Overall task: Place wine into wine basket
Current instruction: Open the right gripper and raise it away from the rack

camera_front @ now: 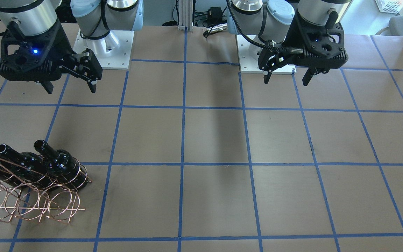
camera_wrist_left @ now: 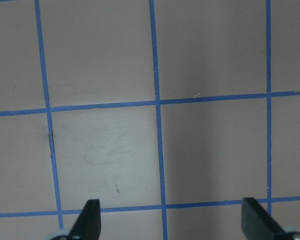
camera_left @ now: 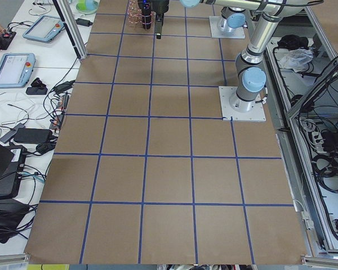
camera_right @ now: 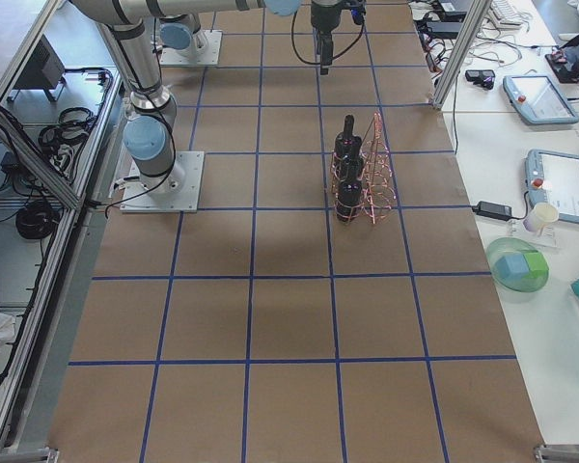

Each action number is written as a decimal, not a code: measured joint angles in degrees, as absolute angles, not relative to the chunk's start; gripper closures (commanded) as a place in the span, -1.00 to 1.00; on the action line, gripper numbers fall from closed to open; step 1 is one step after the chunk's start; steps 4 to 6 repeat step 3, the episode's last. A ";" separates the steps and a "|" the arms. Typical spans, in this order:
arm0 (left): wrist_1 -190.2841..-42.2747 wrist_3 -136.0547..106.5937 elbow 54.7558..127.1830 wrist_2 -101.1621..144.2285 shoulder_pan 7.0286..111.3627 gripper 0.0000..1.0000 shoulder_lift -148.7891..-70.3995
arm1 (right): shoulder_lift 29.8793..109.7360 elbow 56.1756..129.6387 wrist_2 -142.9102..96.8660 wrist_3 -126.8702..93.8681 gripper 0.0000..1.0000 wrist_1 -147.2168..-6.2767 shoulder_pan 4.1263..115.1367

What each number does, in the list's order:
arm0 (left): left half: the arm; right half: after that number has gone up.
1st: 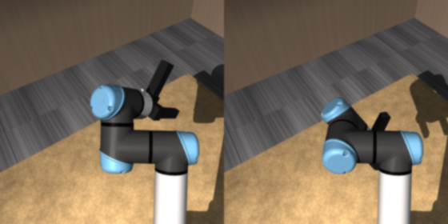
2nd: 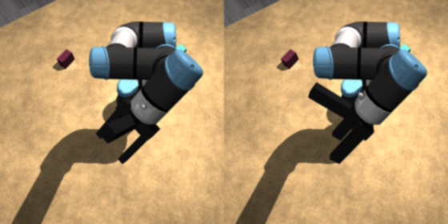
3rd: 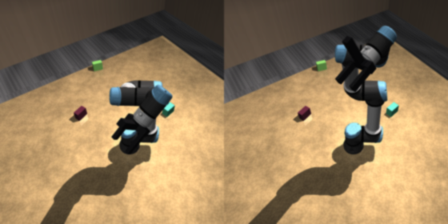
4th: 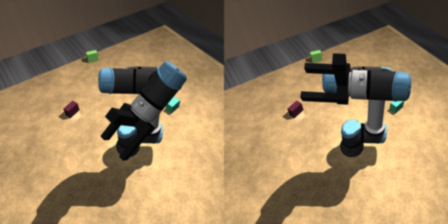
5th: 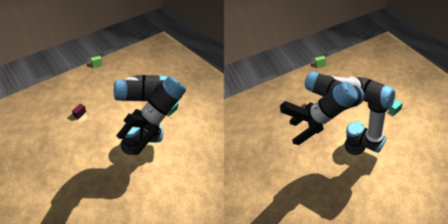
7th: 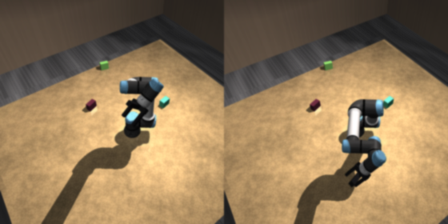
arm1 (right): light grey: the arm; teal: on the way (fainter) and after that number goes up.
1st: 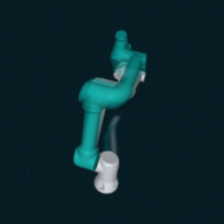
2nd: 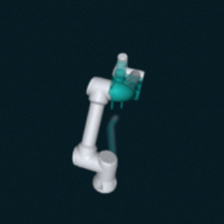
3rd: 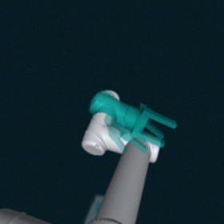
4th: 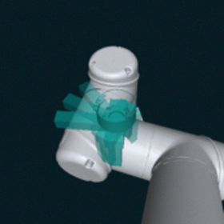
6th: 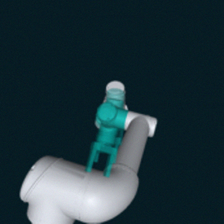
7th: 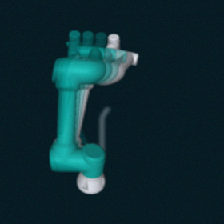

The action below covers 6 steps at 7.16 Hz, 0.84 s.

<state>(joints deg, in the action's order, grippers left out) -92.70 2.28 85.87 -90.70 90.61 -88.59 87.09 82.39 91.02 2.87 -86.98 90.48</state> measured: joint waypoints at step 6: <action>-92.64 2.29 86.26 -90.65 90.62 -1.00 -88.51 | 86.93 82.44 91.21 2.84 -1.00 -86.97 90.61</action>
